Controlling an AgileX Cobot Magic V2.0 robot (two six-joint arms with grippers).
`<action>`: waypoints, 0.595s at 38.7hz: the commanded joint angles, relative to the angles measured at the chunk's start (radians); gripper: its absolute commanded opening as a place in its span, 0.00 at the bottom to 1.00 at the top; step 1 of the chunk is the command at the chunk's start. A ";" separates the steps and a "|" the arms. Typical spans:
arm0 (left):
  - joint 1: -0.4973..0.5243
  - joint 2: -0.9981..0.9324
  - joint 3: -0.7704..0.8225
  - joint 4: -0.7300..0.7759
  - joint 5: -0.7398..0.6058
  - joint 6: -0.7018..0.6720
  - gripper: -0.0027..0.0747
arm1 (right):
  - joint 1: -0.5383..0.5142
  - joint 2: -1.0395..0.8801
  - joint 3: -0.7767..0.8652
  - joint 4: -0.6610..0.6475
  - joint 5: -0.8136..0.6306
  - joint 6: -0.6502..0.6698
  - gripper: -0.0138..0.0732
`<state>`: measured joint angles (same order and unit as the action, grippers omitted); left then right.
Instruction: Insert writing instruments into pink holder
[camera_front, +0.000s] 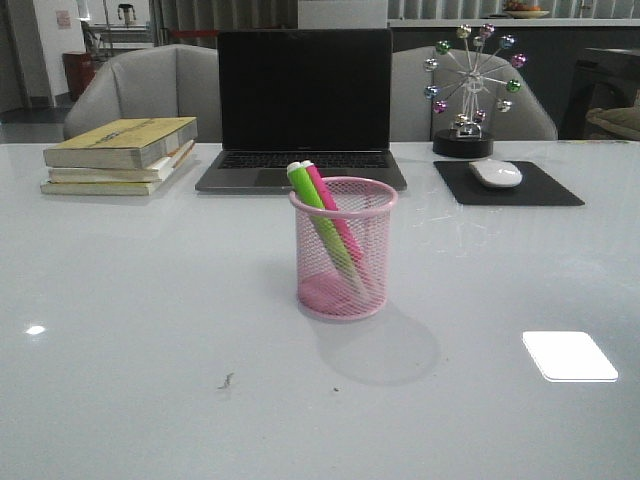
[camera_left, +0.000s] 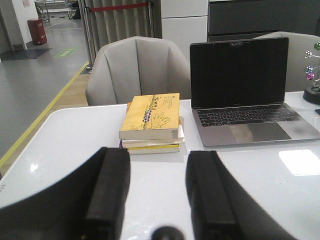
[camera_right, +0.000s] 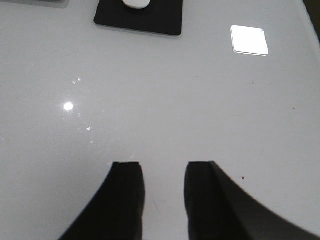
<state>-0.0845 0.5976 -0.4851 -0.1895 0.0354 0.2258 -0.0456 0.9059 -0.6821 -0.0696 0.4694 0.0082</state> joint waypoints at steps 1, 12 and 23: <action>0.000 -0.002 -0.027 0.000 -0.073 0.000 0.47 | -0.005 -0.009 -0.027 -0.013 -0.061 -0.008 0.39; 0.000 -0.002 -0.027 0.000 -0.073 0.000 0.47 | -0.005 -0.009 -0.027 -0.013 -0.060 -0.008 0.19; 0.000 -0.002 -0.027 0.000 -0.073 0.000 0.47 | -0.005 -0.009 -0.027 -0.013 -0.061 -0.008 0.19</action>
<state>-0.0845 0.5976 -0.4828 -0.1895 0.0361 0.2258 -0.0456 0.9059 -0.6821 -0.0696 0.4754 0.0065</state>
